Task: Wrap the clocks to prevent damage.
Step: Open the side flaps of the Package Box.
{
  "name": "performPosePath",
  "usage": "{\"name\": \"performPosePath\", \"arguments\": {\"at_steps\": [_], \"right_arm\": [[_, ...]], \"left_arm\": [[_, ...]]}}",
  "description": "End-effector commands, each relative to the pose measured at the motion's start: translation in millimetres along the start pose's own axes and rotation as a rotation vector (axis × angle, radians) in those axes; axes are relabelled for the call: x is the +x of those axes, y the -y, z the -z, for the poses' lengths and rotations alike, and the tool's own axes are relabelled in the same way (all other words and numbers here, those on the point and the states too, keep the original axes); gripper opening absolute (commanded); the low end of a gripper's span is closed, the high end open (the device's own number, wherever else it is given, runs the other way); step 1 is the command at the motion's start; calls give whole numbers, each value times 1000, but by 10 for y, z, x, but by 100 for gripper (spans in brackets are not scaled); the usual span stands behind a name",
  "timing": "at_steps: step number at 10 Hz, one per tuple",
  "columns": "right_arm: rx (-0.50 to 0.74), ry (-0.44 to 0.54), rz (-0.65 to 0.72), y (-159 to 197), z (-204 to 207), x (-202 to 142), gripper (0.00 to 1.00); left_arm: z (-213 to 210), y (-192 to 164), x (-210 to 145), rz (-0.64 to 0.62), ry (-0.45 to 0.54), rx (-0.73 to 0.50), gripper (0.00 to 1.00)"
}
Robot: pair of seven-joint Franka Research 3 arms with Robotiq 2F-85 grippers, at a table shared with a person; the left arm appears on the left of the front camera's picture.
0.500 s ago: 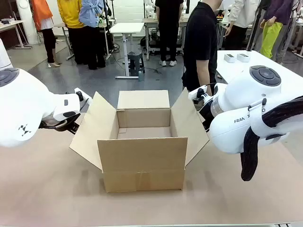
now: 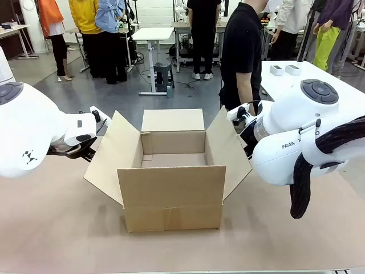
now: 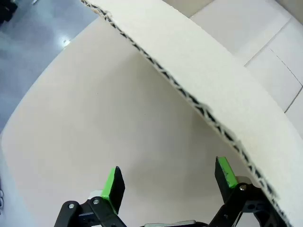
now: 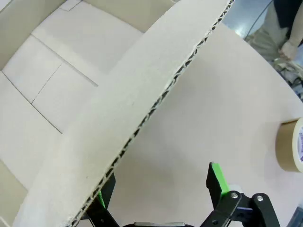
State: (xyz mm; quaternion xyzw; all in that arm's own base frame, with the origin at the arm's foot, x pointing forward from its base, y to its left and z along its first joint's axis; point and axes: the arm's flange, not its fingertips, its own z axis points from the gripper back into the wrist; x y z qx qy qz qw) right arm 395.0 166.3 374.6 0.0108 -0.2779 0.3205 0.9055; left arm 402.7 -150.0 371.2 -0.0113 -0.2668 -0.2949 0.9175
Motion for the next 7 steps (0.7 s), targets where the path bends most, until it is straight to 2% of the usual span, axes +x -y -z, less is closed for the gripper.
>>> {"name": "performPosePath", "arguments": {"at_steps": [1, 7], "right_arm": [[0, 0, 0, -1, 0, 0, 100], [0, 0, 0, -1, 0, 0, 100]], "left_arm": [[0, 0, 1, 0, 0, 0, 100], [0, 0, 1, 0, 0, 0, 100]]}}
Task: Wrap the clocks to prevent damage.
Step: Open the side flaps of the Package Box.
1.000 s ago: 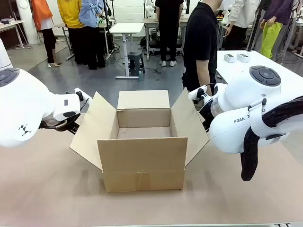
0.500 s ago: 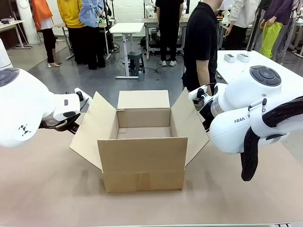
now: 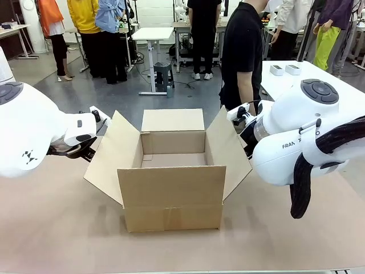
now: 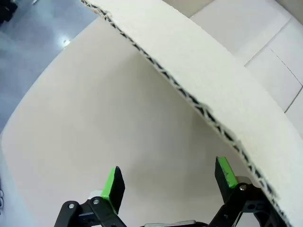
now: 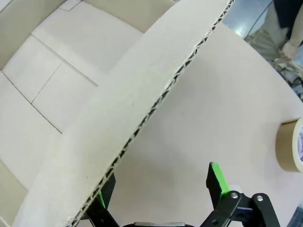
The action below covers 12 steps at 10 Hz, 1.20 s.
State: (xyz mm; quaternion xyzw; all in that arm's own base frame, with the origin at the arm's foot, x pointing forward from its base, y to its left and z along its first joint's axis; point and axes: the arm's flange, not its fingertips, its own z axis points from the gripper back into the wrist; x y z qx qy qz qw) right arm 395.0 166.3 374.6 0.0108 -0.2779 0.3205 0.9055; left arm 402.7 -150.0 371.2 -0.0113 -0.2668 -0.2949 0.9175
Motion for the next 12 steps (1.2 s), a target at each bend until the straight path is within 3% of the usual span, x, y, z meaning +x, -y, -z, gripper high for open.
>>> {"name": "performPosePath", "arguments": {"at_steps": [1, 2, 3, 4, 6, 9, 11, 12], "right_arm": [[0, 0, 0, -1, 0, 0, 100], [0, 0, 0, 0, 0, 0, 100], [-9, 1, -47, 26, -249, 28, 100], [0, -26, -42, 116, -617, 72, 100], [-19, -40, 10, 187, -1290, -33, 100], [-133, 8, 63, -167, -2177, -227, 100], [-165, 57, 76, -342, -2436, -331, 100], [-99, 39, 54, -81, -2325, -66, 100]], "left_arm": [[0, 0, 0, 0, 0, 0, 100], [0, 0, 0, 0, 0, 0, 100], [-236, -133, 8, 20, 18, 24, 100], [-606, -328, 217, 53, 27, 21, 100], [-1166, -552, 264, 78, 26, 62, 100], [-1976, -788, 273, 121, 58, 144, 100], [-2238, -806, 207, 111, 92, 163, 100], [-2249, -755, 136, 74, 121, 189, 100]]}}
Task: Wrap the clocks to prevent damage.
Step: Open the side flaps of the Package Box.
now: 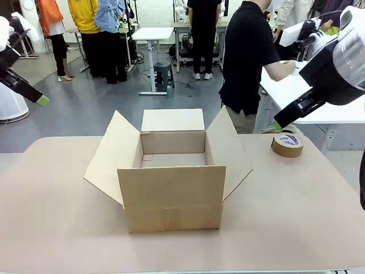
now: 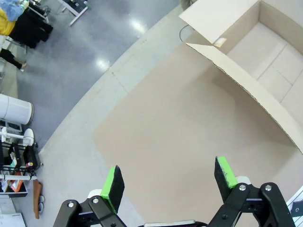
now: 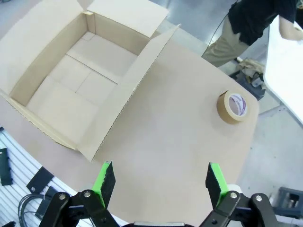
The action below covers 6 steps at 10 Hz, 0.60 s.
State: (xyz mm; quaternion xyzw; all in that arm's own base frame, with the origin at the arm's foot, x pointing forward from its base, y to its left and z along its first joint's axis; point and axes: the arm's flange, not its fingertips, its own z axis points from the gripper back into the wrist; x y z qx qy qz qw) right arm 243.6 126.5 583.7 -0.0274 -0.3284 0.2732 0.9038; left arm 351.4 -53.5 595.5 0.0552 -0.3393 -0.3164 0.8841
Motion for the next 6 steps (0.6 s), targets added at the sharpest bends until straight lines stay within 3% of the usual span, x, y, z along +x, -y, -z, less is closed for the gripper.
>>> {"name": "performPosePath", "arguments": {"at_steps": [1, 6], "right_arm": [[29, -30, -9, 119, 294, 54, 100], [31, -44, 5, 89, 283, 36, 100]], "left_arm": [[83, 1, 31, 7, -14, -12, 100], [81, 21, -5, 4, -16, -11, 100]]}}
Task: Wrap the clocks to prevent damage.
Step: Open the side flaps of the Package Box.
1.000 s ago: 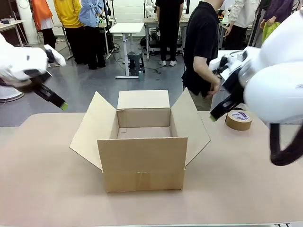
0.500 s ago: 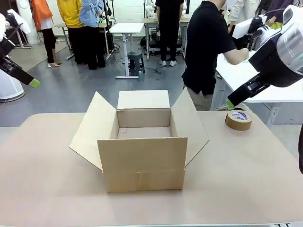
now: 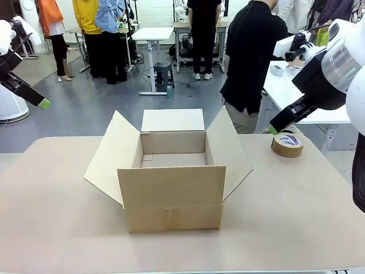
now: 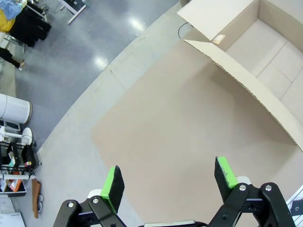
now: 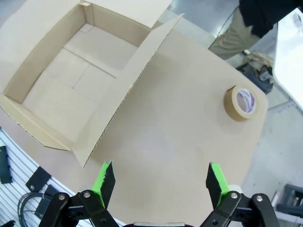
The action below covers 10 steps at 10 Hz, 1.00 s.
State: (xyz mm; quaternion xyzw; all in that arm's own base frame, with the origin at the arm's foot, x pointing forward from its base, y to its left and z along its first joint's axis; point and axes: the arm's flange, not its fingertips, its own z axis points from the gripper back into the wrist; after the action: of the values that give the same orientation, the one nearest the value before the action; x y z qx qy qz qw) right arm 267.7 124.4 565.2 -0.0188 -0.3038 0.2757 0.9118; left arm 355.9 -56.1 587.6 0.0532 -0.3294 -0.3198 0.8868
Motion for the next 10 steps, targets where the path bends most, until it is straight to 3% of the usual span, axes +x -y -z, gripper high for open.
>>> {"name": "performPosePath", "arguments": {"at_steps": [1, 4, 5, 8, 10], "right_arm": [[105, -94, -93, 263, -179, 135, 100], [422, -163, -163, 1046, -544, 391, 100], [513, -150, -280, 1195, -622, 344, 100], [749, 77, -469, 1586, -654, -64, 100], [788, 97, -482, 1809, -523, -300, 100]], "left_arm": [[-60, -130, 137, 82, -12, -149, 100], [-8, -412, 557, 306, -54, -469, 100], [67, -575, 598, 352, -31, -557, 100], [272, -986, 321, 350, 184, -768, 100], [332, -1175, 101, 369, 284, -858, 100]]}}
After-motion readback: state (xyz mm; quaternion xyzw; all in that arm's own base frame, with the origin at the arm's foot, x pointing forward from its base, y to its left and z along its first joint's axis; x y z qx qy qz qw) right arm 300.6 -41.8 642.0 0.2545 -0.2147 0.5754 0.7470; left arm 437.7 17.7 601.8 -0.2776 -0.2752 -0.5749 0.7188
